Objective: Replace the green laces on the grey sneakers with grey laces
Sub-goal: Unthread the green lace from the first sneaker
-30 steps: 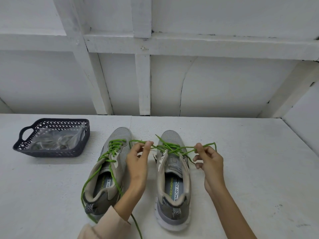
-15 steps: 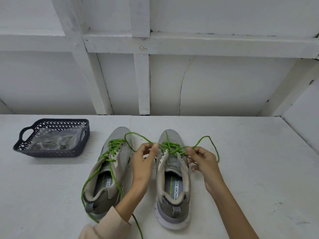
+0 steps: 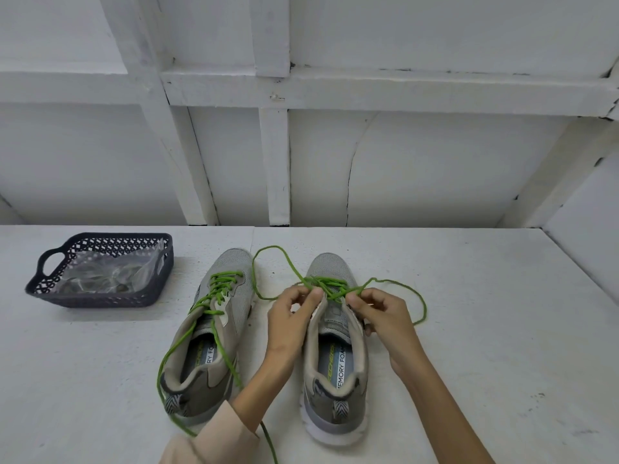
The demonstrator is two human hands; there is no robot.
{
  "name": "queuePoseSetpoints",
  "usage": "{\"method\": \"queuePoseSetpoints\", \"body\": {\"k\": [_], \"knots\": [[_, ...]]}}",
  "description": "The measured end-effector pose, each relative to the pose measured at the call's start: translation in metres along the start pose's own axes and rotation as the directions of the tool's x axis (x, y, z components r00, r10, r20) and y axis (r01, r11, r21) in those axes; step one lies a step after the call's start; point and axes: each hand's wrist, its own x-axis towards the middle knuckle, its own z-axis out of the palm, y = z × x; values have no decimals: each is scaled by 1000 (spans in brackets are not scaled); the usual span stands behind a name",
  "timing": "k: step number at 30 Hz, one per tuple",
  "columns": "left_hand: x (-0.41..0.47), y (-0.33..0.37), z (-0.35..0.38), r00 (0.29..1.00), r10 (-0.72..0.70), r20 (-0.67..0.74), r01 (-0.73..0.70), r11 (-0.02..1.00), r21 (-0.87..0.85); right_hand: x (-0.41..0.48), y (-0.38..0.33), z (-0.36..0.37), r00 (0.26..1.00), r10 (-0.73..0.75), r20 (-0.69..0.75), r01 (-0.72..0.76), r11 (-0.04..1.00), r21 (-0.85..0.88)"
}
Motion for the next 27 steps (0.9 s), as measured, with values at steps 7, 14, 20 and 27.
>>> {"method": "queuePoseSetpoints", "body": {"k": [7, 14, 20, 27], "knots": [[1, 7, -6, 980, 37, -195, -55, 994, -91, 1, 3, -3, 983, -39, -179, 63, 990, 130], [-3, 6, -1, 984, 46, -173, -59, 996, -67, 2, 4, -1, 985, -54, -162, 72, 992, 105], [-1, -1, 0, 998, 0, -57, -2, 999, -36, 1, 4, -2, 997, -51, -60, 52, 999, 16], [-5, 9, 1, 971, 56, -230, -85, 990, -116, 6, 4, -7, 982, -46, -182, 73, 987, 145]]}}
